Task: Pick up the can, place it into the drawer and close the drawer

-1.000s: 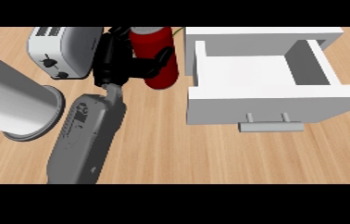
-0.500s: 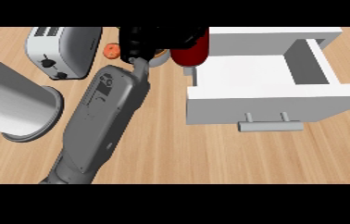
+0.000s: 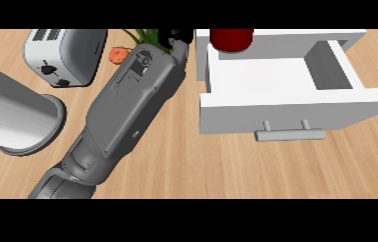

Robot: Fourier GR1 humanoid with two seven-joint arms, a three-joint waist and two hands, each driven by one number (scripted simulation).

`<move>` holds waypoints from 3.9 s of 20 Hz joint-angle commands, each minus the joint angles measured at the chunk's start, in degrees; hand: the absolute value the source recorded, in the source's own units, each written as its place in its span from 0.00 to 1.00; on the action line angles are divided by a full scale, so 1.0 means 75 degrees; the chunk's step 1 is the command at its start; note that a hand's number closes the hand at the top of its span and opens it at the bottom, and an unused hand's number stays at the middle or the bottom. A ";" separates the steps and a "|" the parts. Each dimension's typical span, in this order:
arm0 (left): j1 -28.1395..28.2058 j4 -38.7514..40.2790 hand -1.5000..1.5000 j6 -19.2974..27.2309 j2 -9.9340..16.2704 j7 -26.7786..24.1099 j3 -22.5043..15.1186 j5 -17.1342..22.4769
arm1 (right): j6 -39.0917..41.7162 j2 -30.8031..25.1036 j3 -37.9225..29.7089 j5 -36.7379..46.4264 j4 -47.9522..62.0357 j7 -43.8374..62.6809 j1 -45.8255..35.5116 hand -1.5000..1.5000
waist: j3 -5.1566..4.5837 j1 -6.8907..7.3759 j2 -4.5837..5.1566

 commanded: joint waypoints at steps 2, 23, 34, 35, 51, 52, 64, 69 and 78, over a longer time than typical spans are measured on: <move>-0.0797 0.1134 1.00 0.0306 0.0000 -0.0586 -0.0343 0.0778 | -0.0235 -0.0336 -0.0105 -0.0159 0.0016 0.0377 -0.0355 0.00 | 0.0001 -0.0082 0.0023; -0.1697 0.3159 1.00 0.0776 0.0000 -0.1652 -0.2234 0.3203 | -0.0085 -0.0061 0.0054 -0.0063 -0.0194 0.0453 -0.0480 0.00 | 0.0013 -0.0469 0.0109; -0.1928 0.3542 0.00 0.1459 0.0000 -0.1545 -0.3245 0.3823 | -0.0062 0.0309 0.0293 0.0305 -0.0437 0.0461 -0.0400 0.00 | 0.0014 -0.0437 0.0091; -0.1768 0.3721 0.00 0.1396 0.0000 -0.1782 -0.3143 0.3885 | -0.0154 -0.0139 -0.0034 -0.0090 -0.0053 0.0552 -0.0661 0.00 | 0.0014 -0.0448 0.0113; -0.1723 0.3635 0.00 0.1619 0.0000 -0.2763 -0.3403 0.4758 | 0.0396 -0.0355 -0.0014 0.1448 -0.0751 -0.0430 -0.1074 0.00 | 0.0011 -0.0490 0.0151; -0.1754 0.3551 0.00 0.1503 0.0000 -0.2725 -0.3364 0.4868 | 0.0364 -0.0381 -0.0055 0.1806 -0.0763 -0.0587 -0.1186 0.00 | 0.0011 -0.0453 0.0153; -0.2159 0.3298 0.00 0.2028 0.0000 -0.3250 -0.3509 0.5205 | 0.0459 -0.0442 0.1666 0.5018 -0.0897 -0.1441 -0.2404 0.00 | 0.0009 -0.0088 0.0101; -0.2065 0.3198 0.00 0.1921 0.0000 -0.3052 -0.3554 0.5326 | 0.0003 -0.0334 0.2908 0.7172 -0.0307 -0.1723 -0.3083 0.00 | 0.0004 0.0124 0.0083; -0.1892 0.2965 0.00 0.1760 0.0218 -0.2582 -0.3333 0.5079 | -0.1395 -0.0406 0.4379 0.9868 0.1739 -0.2271 -0.4343 0.00 | -0.0001 0.0365 -0.0007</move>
